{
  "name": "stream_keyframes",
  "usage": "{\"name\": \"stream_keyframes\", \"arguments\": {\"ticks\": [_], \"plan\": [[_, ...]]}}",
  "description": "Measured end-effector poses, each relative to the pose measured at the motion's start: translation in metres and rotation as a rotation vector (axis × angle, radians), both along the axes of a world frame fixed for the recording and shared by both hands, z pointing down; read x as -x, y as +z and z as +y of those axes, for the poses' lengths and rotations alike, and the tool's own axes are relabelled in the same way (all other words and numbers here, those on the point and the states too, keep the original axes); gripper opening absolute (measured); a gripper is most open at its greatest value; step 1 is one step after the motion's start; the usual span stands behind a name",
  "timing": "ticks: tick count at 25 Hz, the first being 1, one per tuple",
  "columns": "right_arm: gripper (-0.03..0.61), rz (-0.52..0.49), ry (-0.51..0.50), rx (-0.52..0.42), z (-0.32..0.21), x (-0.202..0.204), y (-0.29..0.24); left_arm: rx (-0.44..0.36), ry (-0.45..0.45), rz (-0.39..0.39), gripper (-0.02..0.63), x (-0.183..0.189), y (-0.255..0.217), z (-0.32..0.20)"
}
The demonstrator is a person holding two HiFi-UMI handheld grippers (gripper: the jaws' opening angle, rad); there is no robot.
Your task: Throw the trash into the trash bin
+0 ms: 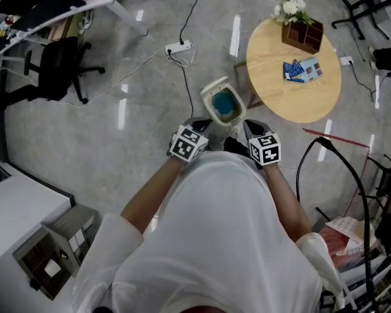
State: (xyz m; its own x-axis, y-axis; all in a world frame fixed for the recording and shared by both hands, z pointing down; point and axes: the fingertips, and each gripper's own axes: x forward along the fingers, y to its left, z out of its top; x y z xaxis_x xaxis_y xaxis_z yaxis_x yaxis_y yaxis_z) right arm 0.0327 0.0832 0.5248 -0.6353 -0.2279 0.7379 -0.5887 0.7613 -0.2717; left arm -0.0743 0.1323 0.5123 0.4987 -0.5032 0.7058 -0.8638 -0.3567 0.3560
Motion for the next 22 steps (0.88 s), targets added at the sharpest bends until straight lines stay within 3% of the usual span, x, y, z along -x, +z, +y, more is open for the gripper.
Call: {"name": "stream_keyframes", "arguments": {"ticks": [22], "plan": [[0.002, 0.014, 0.199, -0.077, -0.004, 0.015, -0.016, -0.032, 0.114, 0.035, 0.003, 0.030, -0.015, 0.001]]}}
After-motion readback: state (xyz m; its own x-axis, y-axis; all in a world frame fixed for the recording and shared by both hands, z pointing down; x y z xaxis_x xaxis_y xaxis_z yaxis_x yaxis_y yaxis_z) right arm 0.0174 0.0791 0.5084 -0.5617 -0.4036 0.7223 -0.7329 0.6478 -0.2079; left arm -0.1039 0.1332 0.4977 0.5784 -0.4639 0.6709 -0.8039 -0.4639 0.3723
